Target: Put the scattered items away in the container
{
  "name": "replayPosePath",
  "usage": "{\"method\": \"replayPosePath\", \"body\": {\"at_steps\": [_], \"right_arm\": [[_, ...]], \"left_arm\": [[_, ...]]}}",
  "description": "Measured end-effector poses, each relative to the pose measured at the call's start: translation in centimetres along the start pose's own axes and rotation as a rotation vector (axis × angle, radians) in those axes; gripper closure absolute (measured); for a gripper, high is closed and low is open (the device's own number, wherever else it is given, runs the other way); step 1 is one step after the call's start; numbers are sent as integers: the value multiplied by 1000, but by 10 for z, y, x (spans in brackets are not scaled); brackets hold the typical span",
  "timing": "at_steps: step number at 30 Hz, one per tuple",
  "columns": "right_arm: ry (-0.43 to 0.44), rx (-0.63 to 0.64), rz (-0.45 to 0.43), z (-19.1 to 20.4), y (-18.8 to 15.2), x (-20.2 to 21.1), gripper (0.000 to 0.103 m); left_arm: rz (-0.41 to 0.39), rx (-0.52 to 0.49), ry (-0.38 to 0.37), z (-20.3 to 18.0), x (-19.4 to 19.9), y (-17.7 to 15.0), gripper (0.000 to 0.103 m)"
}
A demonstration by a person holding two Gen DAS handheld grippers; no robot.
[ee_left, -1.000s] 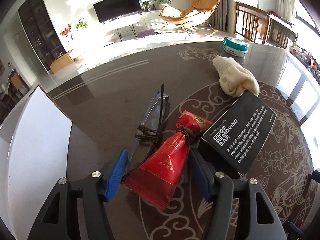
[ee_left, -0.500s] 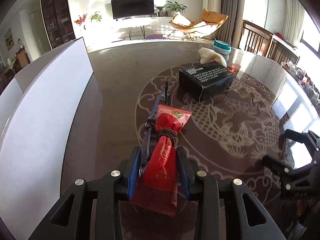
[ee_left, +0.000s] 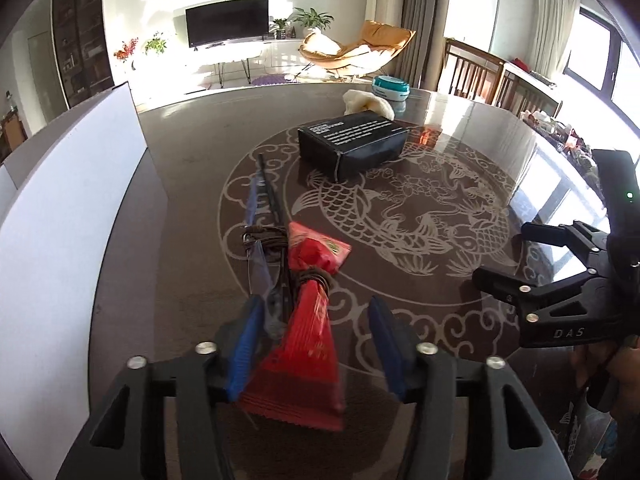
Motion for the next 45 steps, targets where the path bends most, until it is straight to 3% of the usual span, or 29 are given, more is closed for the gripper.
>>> {"method": "replayPosePath", "body": {"at_steps": [2,4,7,9,11,15,18,21,23,24,28,30,32,33,36,41,45], "right_arm": [[0,0,0,0,0,0,0],[0,0,0,0,0,0,0],[0,0,0,0,0,0,0],[0,0,0,0,0,0,0],[0,0,0,0,0,0,0],[0,0,0,0,0,0,0],[-1,0,0,0,0,0,0],[-1,0,0,0,0,0,0],[-1,0,0,0,0,0,0],[-1,0,0,0,0,0,0],[-1,0,0,0,0,0,0],[0,0,0,0,0,0,0],[-1,0,0,0,0,0,0],[0,0,0,0,0,0,0],[0,0,0,0,0,0,0],[-1,0,0,0,0,0,0],[-1,0,0,0,0,0,0]], "left_arm": [[5,-4,-59,-12,-1,-4,78],[6,-4,-71,-17,-1,-10,78],[18,77,-71,-5,3,-17,77],[11,136,-74,9,9,-23,69],[-5,170,-53,21,15,-31,50],[-13,208,-58,32,21,-42,47],[-8,157,-95,25,24,-42,47],[-24,46,-76,13,30,-30,45],[-24,-13,-74,7,28,-20,21],[-22,-37,-65,4,26,-16,17],[17,-129,-45,-7,13,-10,16],[27,-155,-62,-13,11,-11,26],[60,-161,-72,-17,7,-15,76],[75,-153,-75,-17,6,-18,84],[64,-119,-91,-15,10,-30,94],[34,-79,-115,-5,31,-51,95],[-19,-2,-93,20,57,-57,95]]}}
Point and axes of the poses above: each gripper's, at about its wrist camera, not at the fingertips, and x roughly against the way its jaws point, z to its left, y to its top, the point moved 3 cm from there along -x, roughly the way its jaws point, and after that the axes turned 4 degrees about y, right-handed, at the moved point
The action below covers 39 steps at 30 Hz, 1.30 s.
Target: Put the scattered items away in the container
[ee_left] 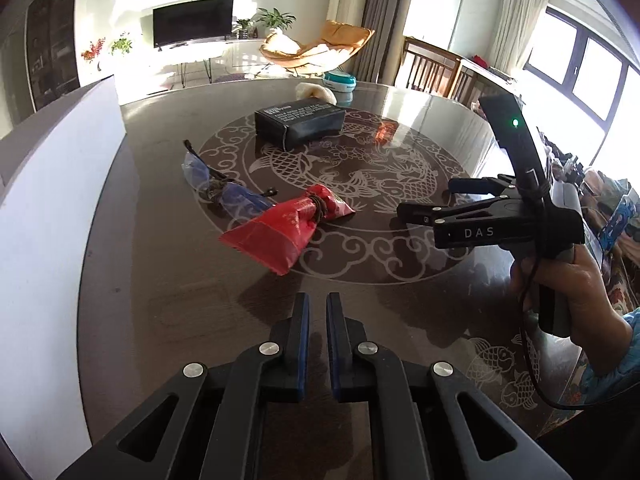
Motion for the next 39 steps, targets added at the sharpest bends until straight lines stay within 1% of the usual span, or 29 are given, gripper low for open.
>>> {"method": "replayPosePath", "body": {"at_steps": [3,6,7,9,10,12,13,15,17,19,20,22,23,25,26,28,30,32,33,34,35,36,37,38,39], "right_arm": [[0,0,0,0,0,0,0],[15,5,-8,2,0,2,0],[54,17,-19,6,1,4,0],[191,35,-40,18,1,9,0],[209,36,-52,22,2,11,0],[157,23,-81,27,2,12,0],[136,4,-99,26,5,12,0],[144,-44,-121,23,20,10,0],[148,-49,-105,25,43,3,0],[126,45,-64,38,63,-13,0],[111,107,-34,46,66,-23,0],[113,193,39,61,61,-36,0],[131,207,62,66,54,-35,0],[240,190,89,74,36,-22,0],[286,178,90,76,27,-14,0],[318,166,69,78,15,2,0],[290,147,17,71,14,13,0],[228,135,-24,63,20,15,0],[192,136,-21,61,24,10,0],[161,146,-9,60,27,3,0],[135,164,6,62,29,-4,0],[122,188,26,66,28,-11,0],[128,211,46,72,26,-16,0],[160,230,50,81,23,-16,0],[200,253,49,91,19,-13,0]], "left_arm": [[-30,72,37,21,13,-1,95],[-30,125,84,34,16,1,95],[-29,131,89,36,17,2,95],[-39,117,69,33,20,5,95],[-50,100,75,30,23,9,95],[-81,79,113,26,29,19,93],[-80,83,111,25,29,23,91],[-61,119,95,28,24,28,90],[-41,155,91,32,19,25,90],[-16,173,92,34,17,16,90],[-4,176,94,35,16,10,90],[14,175,112,37,21,-4,90],[16,178,122,40,24,-10,90],[17,197,131,47,33,-21,89],[21,197,122,47,36,-25,86],[22,186,127,45,40,-29,84],[20,176,121,41,42,-29,82],[17,177,99,36,43,-28,79],[15,181,93,34,44,-27,77],[16,187,87,32,44,-27,72],[19,195,83,31,44,-27,64],[25,207,84,31,43,-27,60],[28,220,88,32,44,-29,53],[31,233,91,33,44,-30,51],[33,246,92,35,44,-31,50]]}}
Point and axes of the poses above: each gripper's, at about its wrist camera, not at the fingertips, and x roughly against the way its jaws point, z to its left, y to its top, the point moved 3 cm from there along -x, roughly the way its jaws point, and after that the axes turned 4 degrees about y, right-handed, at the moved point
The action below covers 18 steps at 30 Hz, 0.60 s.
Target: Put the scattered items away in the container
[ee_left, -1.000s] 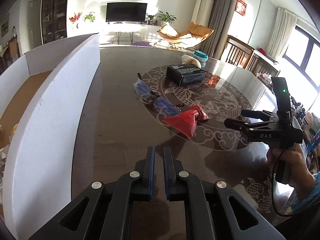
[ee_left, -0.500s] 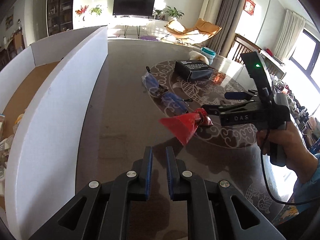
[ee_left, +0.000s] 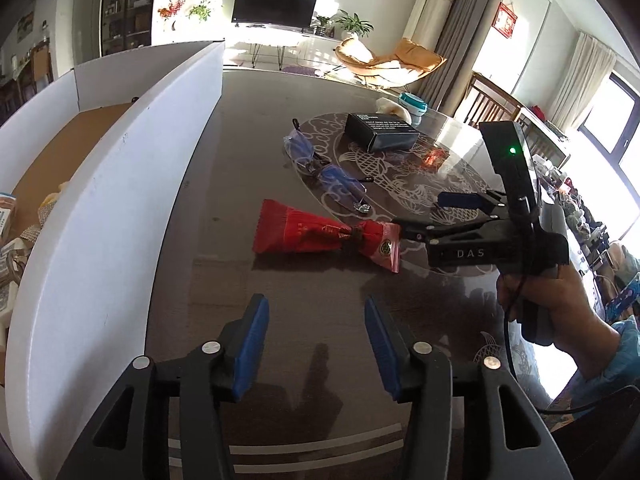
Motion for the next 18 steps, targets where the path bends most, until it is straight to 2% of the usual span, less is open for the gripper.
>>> {"method": "replayPosePath", "body": {"at_steps": [2,4,6,8,11,15,16,17,18], "right_arm": [[77,55,-4,22,-4,5,0],[115,53,-15,30,-8,11,0],[96,29,-24,24,-13,16,0],[43,23,-23,13,-19,19,0],[0,18,-21,1,-25,23,0],[13,-24,-36,-9,-28,28,0],[17,-29,-37,-10,-29,27,0],[25,-30,-38,-9,-27,25,0],[40,-26,-41,-7,-24,24,0]], "left_arm": [[8,31,-10,5,0,0,50],[13,49,-19,7,-2,2,50],[12,58,-22,6,-7,6,49],[8,70,-23,3,-15,11,40],[14,85,-9,-7,-34,24,39],[36,118,115,-11,-63,37,38],[22,126,122,-10,-66,38,41],[7,125,125,-8,-67,38,62],[10,120,118,-6,-68,38,73]]}}
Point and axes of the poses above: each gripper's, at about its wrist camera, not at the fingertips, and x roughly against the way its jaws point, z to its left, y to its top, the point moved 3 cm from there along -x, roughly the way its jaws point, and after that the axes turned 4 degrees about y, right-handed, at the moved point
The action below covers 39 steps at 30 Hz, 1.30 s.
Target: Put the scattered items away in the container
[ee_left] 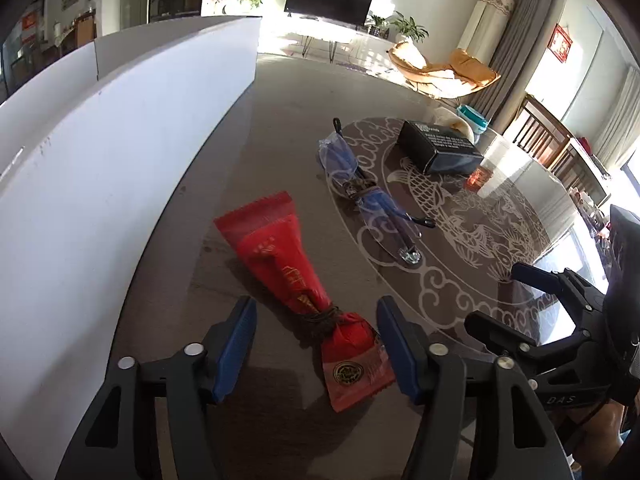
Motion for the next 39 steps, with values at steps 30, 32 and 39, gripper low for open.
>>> {"method": "replayPosePath", "body": {"at_steps": [30,32,39], "right_arm": [[-147,-93,-57,-87,-29,29,52],[-159,-116,-52,-95,-29,29,27],[-167,-115,-18,-88,-31,24,8]], "left_arm": [[-42,-314,49,-59,-25,21,64],[-48,-319,80,-59,-28,23,31],[-16,-275,68,-46,-36,27,1]]}}
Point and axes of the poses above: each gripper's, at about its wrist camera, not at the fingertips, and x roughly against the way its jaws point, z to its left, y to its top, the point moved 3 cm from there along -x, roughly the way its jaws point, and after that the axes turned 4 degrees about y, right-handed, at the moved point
